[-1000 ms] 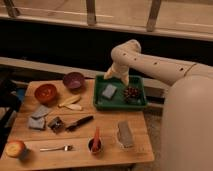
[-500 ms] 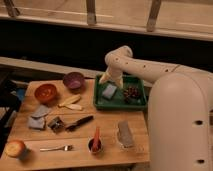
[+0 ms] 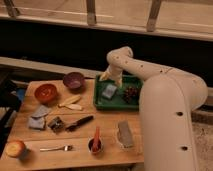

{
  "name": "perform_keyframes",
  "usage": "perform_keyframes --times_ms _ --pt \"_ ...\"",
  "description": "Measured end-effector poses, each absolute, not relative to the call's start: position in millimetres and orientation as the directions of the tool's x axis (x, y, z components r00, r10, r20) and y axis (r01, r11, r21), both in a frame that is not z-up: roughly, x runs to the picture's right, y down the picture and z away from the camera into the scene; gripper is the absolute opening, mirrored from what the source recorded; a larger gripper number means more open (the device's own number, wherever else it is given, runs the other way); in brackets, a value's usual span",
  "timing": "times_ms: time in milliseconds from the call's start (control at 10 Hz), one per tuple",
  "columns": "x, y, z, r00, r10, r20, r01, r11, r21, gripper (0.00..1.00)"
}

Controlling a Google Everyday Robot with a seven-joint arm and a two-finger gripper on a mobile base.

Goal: Wipe tray with sponge

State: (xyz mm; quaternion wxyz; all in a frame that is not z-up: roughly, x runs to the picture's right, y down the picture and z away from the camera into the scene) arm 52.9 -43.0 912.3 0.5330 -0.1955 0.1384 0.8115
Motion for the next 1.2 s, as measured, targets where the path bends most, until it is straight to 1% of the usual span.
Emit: perform_keyframes --times_ms 500,800,1100,1200 --pt "54.8 -45.7 914.0 -0.363 0.813 -0.456 -0.918 -0.395 0.028 0.78" --pt "59.7 -36.7 939.8 -0.385 0.799 -0.462 -0.915 -0.395 0.079 0.78" --pt "65.8 -38.0 951.5 -0.408 0.791 -0.456 -0.907 -0.408 0.102 0.78" --pt "69.4 -39.3 960.5 -0.420 0.786 -0.453 -0.902 -0.416 0.115 0.78"
